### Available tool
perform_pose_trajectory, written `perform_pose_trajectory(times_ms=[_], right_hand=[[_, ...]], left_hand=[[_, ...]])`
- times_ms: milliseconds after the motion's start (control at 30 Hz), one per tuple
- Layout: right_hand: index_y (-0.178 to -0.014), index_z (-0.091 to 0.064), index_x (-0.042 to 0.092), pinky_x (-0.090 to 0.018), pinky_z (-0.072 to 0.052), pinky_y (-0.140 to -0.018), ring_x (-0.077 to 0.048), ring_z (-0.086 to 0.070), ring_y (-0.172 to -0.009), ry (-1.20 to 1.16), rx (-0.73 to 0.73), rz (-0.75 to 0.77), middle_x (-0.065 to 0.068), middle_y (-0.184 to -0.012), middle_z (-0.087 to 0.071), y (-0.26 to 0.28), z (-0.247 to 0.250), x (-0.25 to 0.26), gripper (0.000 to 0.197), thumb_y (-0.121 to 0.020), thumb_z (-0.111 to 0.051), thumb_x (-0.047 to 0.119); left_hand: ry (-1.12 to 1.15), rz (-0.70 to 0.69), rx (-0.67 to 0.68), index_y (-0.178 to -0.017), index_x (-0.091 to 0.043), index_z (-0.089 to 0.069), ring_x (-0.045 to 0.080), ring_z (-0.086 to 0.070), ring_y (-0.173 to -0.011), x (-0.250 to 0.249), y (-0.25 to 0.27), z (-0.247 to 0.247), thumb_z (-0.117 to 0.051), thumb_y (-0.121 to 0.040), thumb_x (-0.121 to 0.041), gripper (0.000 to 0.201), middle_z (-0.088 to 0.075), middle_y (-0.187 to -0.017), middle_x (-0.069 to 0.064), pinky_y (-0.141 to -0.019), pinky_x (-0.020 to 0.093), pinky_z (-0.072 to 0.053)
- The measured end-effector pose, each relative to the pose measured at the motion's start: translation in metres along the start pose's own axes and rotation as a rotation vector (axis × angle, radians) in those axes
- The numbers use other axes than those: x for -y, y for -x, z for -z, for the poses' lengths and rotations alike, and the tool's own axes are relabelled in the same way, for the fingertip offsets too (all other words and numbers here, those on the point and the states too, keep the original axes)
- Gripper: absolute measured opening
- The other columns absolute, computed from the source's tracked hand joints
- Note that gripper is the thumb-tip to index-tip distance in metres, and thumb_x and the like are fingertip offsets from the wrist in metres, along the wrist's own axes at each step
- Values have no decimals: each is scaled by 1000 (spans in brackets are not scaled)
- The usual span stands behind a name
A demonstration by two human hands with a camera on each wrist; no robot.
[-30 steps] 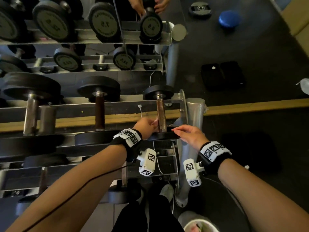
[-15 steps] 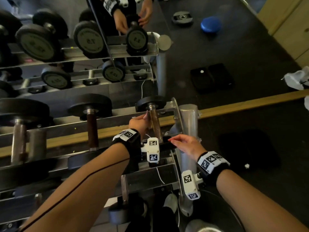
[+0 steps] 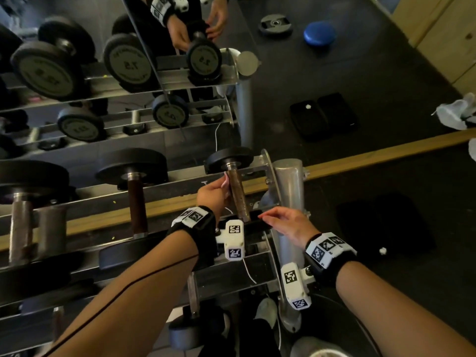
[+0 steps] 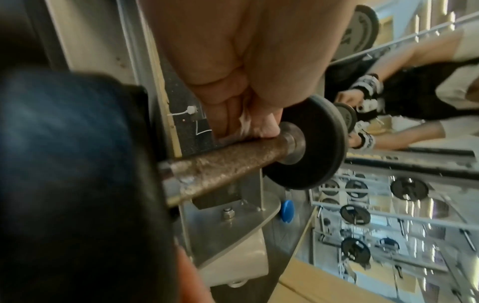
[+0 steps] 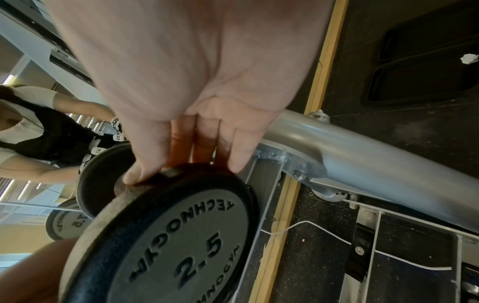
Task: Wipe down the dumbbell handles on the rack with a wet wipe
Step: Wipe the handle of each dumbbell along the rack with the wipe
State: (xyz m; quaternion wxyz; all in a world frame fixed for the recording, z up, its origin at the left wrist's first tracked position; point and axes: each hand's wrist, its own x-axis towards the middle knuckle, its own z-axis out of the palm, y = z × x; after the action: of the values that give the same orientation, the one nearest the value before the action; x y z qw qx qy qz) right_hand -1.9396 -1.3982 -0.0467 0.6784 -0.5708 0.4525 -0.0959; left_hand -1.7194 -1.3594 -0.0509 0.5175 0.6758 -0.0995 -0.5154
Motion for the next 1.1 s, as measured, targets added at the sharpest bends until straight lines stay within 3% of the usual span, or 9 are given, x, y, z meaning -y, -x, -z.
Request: perform_pose_trajectory(times_ms=[133,300,400,467,600,800,967,1033,1100], right_hand=[[-95,-74,26,-36,-48,-101,-13,-67,-104,-15,9,4,4,-102,-74,0,2,-1,9,-88,-69,23],[-97,-74,26,-25,-48,-88,-9,-66,-100,-2,7,1,10,-97,-74,2,1,1,10,-89,-68,24],[-94,-74,33,-26,-47,-90,-2,-66,-97,38,-2,3,14,-97,-73,1,2,-2,9,-88,-69,29],[-90,-75,38,-28,-47,-91,-1,-66,-95,35,-2,-3,15,-97,-73,2,2,-2,8,-87,-70,32],[-87,-75,41,-33,-48,-95,-5,-66,-98,35,-9,-16,16,-97,-73,4,1,2,9,-86,-70,34],[-90,-75,33,-31,-50,-96,-11,-66,-104,7,-54,-22,9,-100,-74,15,-7,10,9,-90,-67,27],[-106,-67,41,-28,-48,-92,-6,-60,-105,105,-115,-8,12,-110,-66,34,-21,16,20,-97,-57,26],[-127,-59,40,-34,-44,-104,-8,-54,-120,83,-110,-27,11,-130,-60,53,-25,14,33,-99,-54,23],[-139,-52,27,-41,-35,-115,-14,-48,-132,90,-145,-18,2,-143,-53,85,-24,8,40,-100,-53,16]], left_hand=[[-134,12,6,-89,-34,-80,17,-73,-86,9,7,-3,-60,-98,-40,22,-78,-92,0,-78,32,-56],[-47,31,62,-79,-26,-82,21,-61,-75,0,10,2,-62,-99,-26,29,-68,-86,11,-80,38,-53],[19,-22,-51,-87,-23,-80,21,-67,-86,-11,-1,-9,-66,-95,-33,19,-72,-87,6,-88,37,-54],[-91,-66,-86,-95,-23,-80,18,-66,-79,-6,2,-10,-64,-95,-43,26,-72,-80,2,-82,35,-55],[-301,-55,31,-105,-24,-78,14,-69,-81,11,24,0,-56,-100,-42,28,-76,-91,3,-78,32,-56],[-811,-115,169,-128,-23,-67,20,-62,-116,1,51,13,-53,-102,-18,30,-70,-122,2,-107,35,-46],[-1063,-216,348,-122,-32,-69,20,-65,-107,-18,77,22,-67,-94,-31,29,-71,-112,-3,-100,40,-51],[-1054,-263,372,-116,-38,-70,18,-66,-102,-26,88,26,-66,-94,-38,23,-70,-102,-9,-94,36,-53],[-1034,-289,404,-105,-40,-71,17,-67,-100,-33,99,26,-63,-95,-43,13,-68,-97,-13,-92,36,-53]])
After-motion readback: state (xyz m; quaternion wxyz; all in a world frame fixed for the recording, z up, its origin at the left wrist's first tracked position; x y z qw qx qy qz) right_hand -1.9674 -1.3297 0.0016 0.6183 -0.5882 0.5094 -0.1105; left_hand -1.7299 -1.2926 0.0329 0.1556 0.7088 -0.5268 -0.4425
